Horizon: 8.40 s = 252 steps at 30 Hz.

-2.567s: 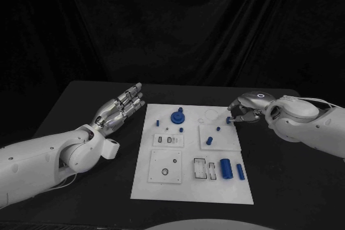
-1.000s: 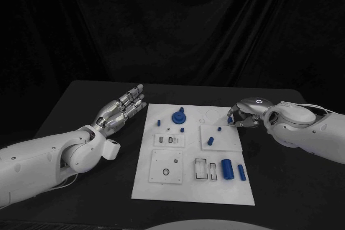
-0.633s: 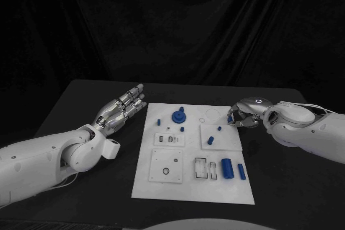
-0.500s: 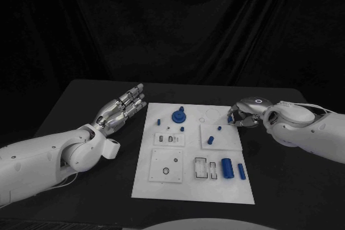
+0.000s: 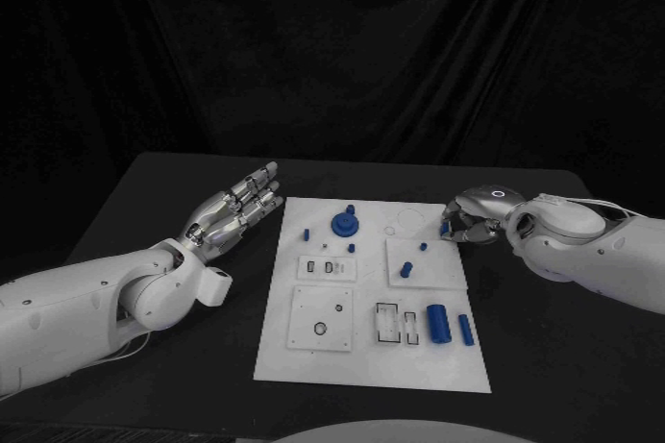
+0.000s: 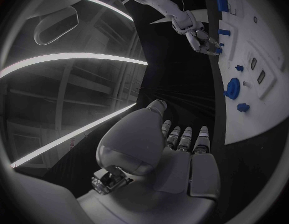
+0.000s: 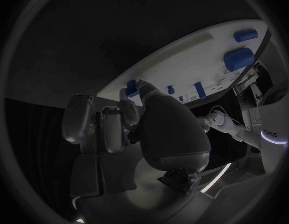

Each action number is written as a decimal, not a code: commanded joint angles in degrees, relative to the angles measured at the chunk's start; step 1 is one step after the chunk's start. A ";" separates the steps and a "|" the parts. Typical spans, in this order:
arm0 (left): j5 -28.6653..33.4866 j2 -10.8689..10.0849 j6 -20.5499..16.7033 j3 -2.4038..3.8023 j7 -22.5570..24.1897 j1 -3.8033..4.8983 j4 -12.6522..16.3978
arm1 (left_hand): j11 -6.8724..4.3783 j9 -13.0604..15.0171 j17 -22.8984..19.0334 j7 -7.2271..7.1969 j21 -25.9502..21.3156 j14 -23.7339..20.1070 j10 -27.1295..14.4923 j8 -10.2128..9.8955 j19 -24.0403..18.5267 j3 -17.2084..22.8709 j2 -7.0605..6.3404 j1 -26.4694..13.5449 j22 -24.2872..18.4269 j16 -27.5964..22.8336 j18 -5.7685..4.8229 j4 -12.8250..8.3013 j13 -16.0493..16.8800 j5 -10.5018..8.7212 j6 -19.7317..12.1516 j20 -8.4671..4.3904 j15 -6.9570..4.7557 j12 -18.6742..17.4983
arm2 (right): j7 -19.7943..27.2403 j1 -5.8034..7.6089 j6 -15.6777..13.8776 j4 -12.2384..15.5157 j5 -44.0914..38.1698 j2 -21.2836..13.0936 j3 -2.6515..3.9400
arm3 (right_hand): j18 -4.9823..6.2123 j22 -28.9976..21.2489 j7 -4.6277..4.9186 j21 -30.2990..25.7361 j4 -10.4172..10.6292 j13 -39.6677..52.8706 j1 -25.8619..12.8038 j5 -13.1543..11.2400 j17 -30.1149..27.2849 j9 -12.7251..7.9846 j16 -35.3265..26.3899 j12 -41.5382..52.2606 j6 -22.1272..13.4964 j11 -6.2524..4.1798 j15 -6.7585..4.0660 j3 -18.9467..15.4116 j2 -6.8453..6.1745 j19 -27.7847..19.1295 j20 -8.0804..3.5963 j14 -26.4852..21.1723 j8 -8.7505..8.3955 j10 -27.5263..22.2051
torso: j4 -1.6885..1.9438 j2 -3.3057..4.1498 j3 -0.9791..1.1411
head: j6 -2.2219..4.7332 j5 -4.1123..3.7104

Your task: Assemble the parts on the task board

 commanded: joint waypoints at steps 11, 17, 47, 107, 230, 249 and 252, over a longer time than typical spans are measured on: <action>-0.03 -0.18 0.87 0.05 0.17 -0.12 0.32 | 0.44 0.09 -0.05 0.50 -0.25 -0.04 0.02 0.26 -0.05 0.40 -0.23 -0.62 -0.02 -0.21 0.95 -0.10 -0.08 0.34 0.07 0.39 0.43 -0.19 | 2.89 0.25 -10.87 5.39 0.41 -1.62 0.11 | -0.20 9.52 -0.91 -0.39 -0.75 22.11 -0.02 4.43 3.02 6.20 -3.63 23.98 3.49 -1.23 -0.79 0.38 0.54 0.23 -0.28 3.47 2.64 6.36 | -0.01 -0.01 -0.02 | 0.09 0.65; -0.02 -0.14 0.76 0.05 0.04 -0.12 0.40 | 0.44 0.10 -0.05 0.54 -0.24 -0.04 0.02 0.26 -0.04 0.42 -0.24 -0.64 -0.01 -0.21 0.96 -0.11 -0.08 0.34 0.07 0.40 0.43 -0.19 | 2.00 2.46 -10.20 11.55 0.54 -1.62 0.15 | -0.23 9.55 -0.76 -0.27 -0.86 22.11 -0.01 5.03 3.21 6.67 -3.44 23.98 3.16 -1.16 -0.79 0.56 0.31 0.29 -0.33 3.57 2.35 6.36 | -0.03 -0.03 -0.02 | -0.19 1.31; -0.03 1.22 1.23 0.05 -0.03 -0.13 -0.26 | 0.47 0.08 -0.05 0.57 -0.25 -0.04 0.02 0.25 -0.05 0.49 -0.28 -0.68 -0.02 -0.21 0.96 -0.17 -0.08 0.34 0.02 0.44 0.44 -0.19 | 0.45 -0.75 2.53 8.24 0.58 14.77 0.16 | -0.43 9.81 0.01 0.79 -1.76 22.11 -0.56 8.17 4.40 7.47 -2.09 23.98 1.19 -0.65 -0.48 1.85 -0.45 0.68 -0.17 4.00 -0.03 6.36 | 0.01 -0.02 -0.01 | -0.74 1.46; -0.03 1.22 1.51 0.05 -0.30 -0.30 -0.51 | 0.52 0.06 -0.05 0.58 -0.27 -0.04 0.02 0.22 -0.07 0.63 -0.23 -0.71 -0.03 -0.21 0.96 -0.23 -0.08 0.34 -0.08 0.47 0.46 -0.19 | 0.37 -2.36 2.42 6.07 0.58 15.92 0.17 | -0.21 9.52 0.80 -0.31 -4.09 22.11 -2.27 -5.11 3.82 3.96 -2.68 23.98 -5.06 0.11 0.19 0.89 -1.24 0.31 0.53 3.84 -5.48 6.36 | -0.03 0.02 -0.02 | -1.12 1.62; -19.03 9.16 10.53 0.07 -17.47 -2.19 -4.71 | 0.58 4.19 89.95 8.68 87.40 89.96 90.02 6.27 80.89 17.92 -9.99 -7.06 83.63 89.79 -7.43 0.47 89.92 -1.90 24.21 -4.88 -4.65 89.81 | 1.18 0.72 0.83 13.59 0.58 9.91 0.19 | -0.11 9.35 1.00 -1.22 -5.74 22.11 -2.55 9.07 2.51 8.40 -4.17 23.98 3.65 1.22 1.01 4.80 -0.68 0.10 1.17 3.60 1.22 6.36 | -0.21 -0.68 -0.17 | -1.21 1.73; -19.03 9.70 10.31 0.08 -17.95 -2.30 -5.62 | 0.47 3.85 89.95 8.49 87.34 89.96 90.02 5.43 80.74 18.43 -9.91 -7.32 83.60 89.79 -7.41 0.21 89.92 -1.99 22.17 -4.95 -4.74 89.81 | 1.70 0.40 1.09 13.53 0.58 10.29 0.19 | -0.12 9.36 1.01 -1.17 -5.59 22.11 -2.72 9.26 2.50 8.06 -4.18 23.98 3.78 1.23 1.02 4.93 -0.75 0.12 1.19 3.60 1.03 6.36 | -0.21 -0.67 -0.16 | -1.39 1.83; -19.03 9.78 10.41 0.08 -18.16 -2.32 -5.72 | 0.45 3.76 89.95 8.48 87.31 89.96 90.02 5.21 80.64 18.55 -9.91 -7.39 83.56 89.79 -7.39 0.13 89.92 -2.02 21.63 -4.97 -4.76 89.81 | 1.76 0.39 0.92 13.56 0.58 10.37 0.19 | -0.12 9.36 1.01 -1.17 -5.59 22.11 -2.72 9.27 2.48 8.04 -4.20 23.98 3.78 1.22 1.02 4.94 -0.76 0.13 1.19 3.60 1.01 6.36 | -0.20 -0.67 -0.16 | -1.45 1.75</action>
